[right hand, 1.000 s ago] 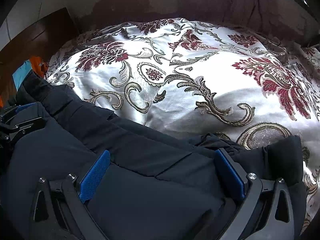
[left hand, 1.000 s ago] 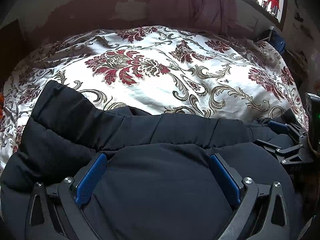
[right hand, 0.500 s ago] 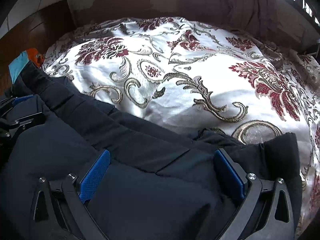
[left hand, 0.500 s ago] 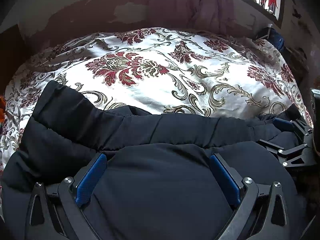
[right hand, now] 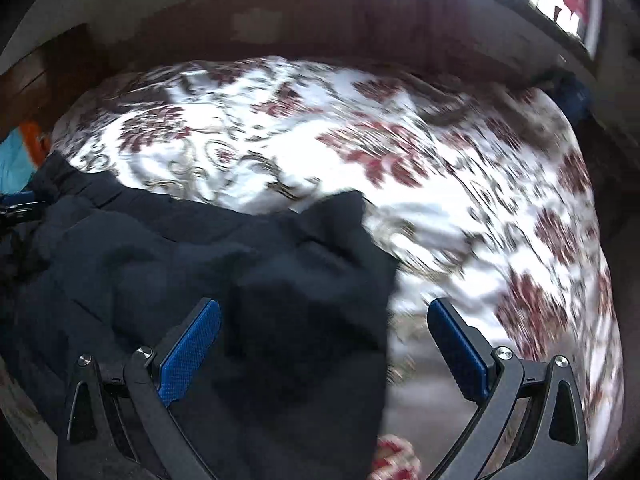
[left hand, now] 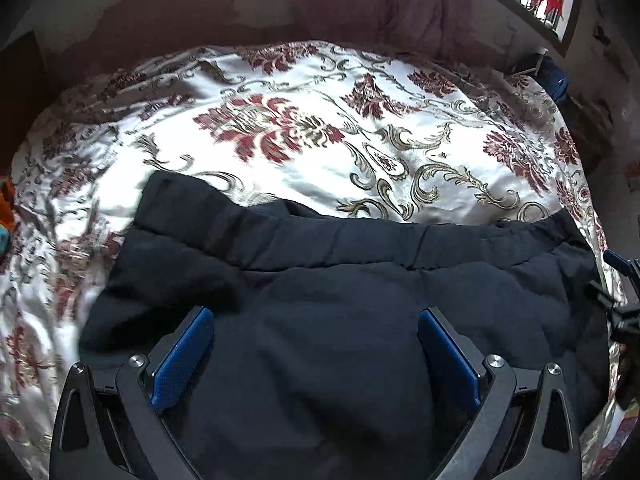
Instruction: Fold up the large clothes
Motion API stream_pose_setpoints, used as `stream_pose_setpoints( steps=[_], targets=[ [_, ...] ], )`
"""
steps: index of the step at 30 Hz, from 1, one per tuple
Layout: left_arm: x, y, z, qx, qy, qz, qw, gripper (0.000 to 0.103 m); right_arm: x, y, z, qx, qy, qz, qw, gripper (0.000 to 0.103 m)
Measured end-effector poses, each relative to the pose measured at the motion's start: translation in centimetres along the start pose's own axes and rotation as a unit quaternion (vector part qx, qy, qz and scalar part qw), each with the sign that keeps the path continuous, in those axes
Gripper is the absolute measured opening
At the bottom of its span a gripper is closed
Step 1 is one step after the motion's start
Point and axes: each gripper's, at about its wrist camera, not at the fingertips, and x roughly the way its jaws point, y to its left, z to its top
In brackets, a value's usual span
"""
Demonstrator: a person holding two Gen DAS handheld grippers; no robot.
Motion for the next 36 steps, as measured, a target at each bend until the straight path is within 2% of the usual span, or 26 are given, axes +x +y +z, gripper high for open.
stream_pose_setpoints(
  steps=[2, 5, 9, 12, 13, 15, 17, 18, 19, 24, 27, 31, 34, 36],
  targets=[
    [-1.1, 0.7, 0.0, 0.005, -0.003, 0.004, 1.0, 0.103, 0.4, -1.0, -0.4, 0.013, 0.015, -0.011, 1.0, 0.101],
    [-2.6, 2.5, 0.1, 0.006, 0.0, 0.01, 0.9999, 0.103, 1.4, -1.7, -1.0, 0.031, 0.04, -0.002, 0.999, 0.101],
    [-2.8, 5.3, -0.3, 0.0, 0.022, 0.031, 0.9993, 0.103, 3.6, -1.8, -2.0, 0.058, 0.073, 0.034, 0.995, 0.101],
    [-0.8, 7.6, -1.2, -0.021, 0.065, 0.048, 0.9965, 0.103, 6.1, -1.7, -3.4, 0.086, 0.112, 0.074, 0.987, 0.102],
    [-0.1, 8.4, -1.8, -0.034, 0.079, 0.04, 0.9955, 0.103, 6.9, -2.0, -3.9, 0.105, 0.122, 0.095, 0.982, 0.102],
    [1.2, 10.1, -2.9, -0.083, 0.098, -0.01, 0.9917, 0.103, 7.6, -2.7, -4.7, 0.138, 0.117, 0.116, 0.977, 0.102],
    [2.2, 11.8, -3.8, -0.147, 0.11, -0.057, 0.9813, 0.103, 7.5, -2.6, -5.2, 0.14, 0.11, 0.117, 0.977, 0.102],
    [2.9, 12.7, -4.3, -0.181, 0.116, -0.082, 0.973, 0.103, 7.5, -2.4, -5.3, 0.138, 0.107, 0.114, 0.978, 0.102],
    [3.2, 13.3, -4.7, -0.2, 0.115, -0.097, 0.9682, 0.103, 7.3, -2.1, -5.5, 0.137, 0.103, 0.11, 0.979, 0.102],
    [2.9, 12.9, -5.3, -0.178, 0.098, -0.102, 0.9737, 0.103, 7.1, -2.1, -5.7, 0.159, 0.113, 0.106, 0.975, 0.102],
    [3.1, 13.2, -5.2, -0.187, 0.114, -0.116, 0.9689, 0.103, 7.3, -2.2, -5.6, 0.179, 0.133, 0.113, 0.968, 0.102],
    [3.4, 13.0, -4.8, -0.186, 0.139, -0.134, 0.9633, 0.103, 7.4, -1.0, -5.6, 0.171, 0.152, 0.123, 0.966, 0.102],
    [3.3, 12.3, -5.0, -0.186, 0.138, -0.135, 0.9634, 0.103, 7.1, 0.3, -5.5, 0.164, 0.154, 0.129, 0.966, 0.092],
    [3.4, 11.5, -4.9, -0.185, 0.138, -0.135, 0.9636, 0.1, 6.7, 0.6, -5.5, 0.166, 0.152, 0.127, 0.966, 0.073]
  ],
)
